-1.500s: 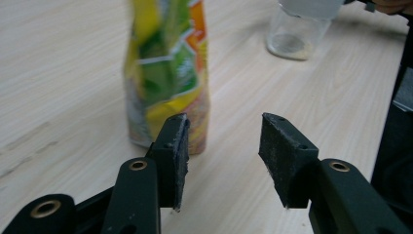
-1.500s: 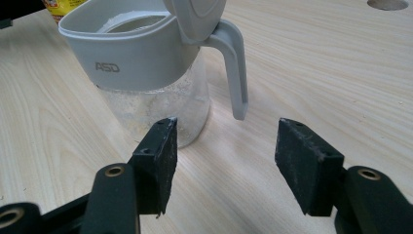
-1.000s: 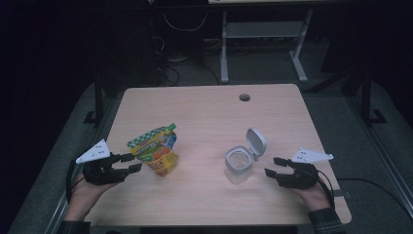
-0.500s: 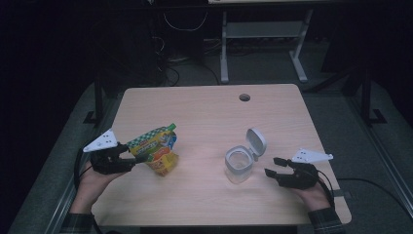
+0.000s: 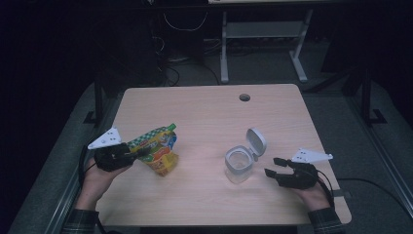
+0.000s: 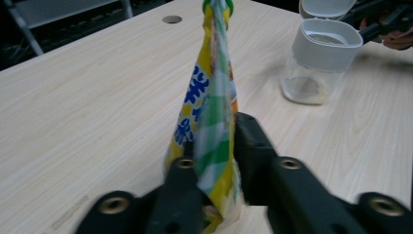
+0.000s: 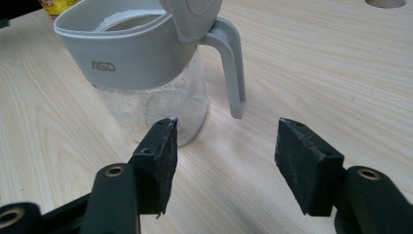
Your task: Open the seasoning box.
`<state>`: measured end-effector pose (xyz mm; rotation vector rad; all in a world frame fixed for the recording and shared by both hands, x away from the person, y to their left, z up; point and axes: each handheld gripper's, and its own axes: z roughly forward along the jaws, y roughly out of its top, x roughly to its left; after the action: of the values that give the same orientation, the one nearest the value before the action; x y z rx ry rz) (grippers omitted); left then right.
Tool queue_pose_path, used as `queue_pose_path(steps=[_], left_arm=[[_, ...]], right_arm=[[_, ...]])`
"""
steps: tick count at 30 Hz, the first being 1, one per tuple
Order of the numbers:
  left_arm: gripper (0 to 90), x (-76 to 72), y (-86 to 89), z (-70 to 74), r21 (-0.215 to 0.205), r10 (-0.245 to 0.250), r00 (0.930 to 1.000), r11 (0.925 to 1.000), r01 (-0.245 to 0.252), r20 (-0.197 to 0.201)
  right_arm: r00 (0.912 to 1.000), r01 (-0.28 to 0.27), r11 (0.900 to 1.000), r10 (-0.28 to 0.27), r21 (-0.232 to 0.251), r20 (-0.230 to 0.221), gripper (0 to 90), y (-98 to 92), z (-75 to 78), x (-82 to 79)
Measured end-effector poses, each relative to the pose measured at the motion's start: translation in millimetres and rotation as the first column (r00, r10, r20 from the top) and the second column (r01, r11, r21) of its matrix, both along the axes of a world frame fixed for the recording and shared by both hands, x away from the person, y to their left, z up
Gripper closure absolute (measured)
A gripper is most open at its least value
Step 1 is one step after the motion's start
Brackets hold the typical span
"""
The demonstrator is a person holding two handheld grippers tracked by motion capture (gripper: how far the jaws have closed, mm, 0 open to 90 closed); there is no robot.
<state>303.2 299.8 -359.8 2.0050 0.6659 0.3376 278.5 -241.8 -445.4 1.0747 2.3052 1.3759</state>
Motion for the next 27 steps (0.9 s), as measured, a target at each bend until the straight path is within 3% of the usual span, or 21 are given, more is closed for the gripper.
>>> queue_pose_path(steps=[7,18,27], left_arm=[[89.2,1.3,-6.3,3.4,0.028,-0.008,0.9997,0.9996,0.008,0.023],[89.7,9.1,-15.5,8.9,-0.005,-0.039,0.9992,0.9992,0.039,0.012],[89.7,13.6,-28.7,20.8,0.031,-0.075,0.9972,0.9967,0.075,0.0]], right_arm=[[1.0,0.0,1.0,0.0,0.001,0.001,40.6,0.0,0.1,-0.1],[1.0,0.001,1.0,-0.001,0.0,0.005,40.6,0.0,0.6,-0.6],[0.9999,0.01,1.0,-0.01,0.002,0.012,40.6,-0.3,3.1,-3.1]])
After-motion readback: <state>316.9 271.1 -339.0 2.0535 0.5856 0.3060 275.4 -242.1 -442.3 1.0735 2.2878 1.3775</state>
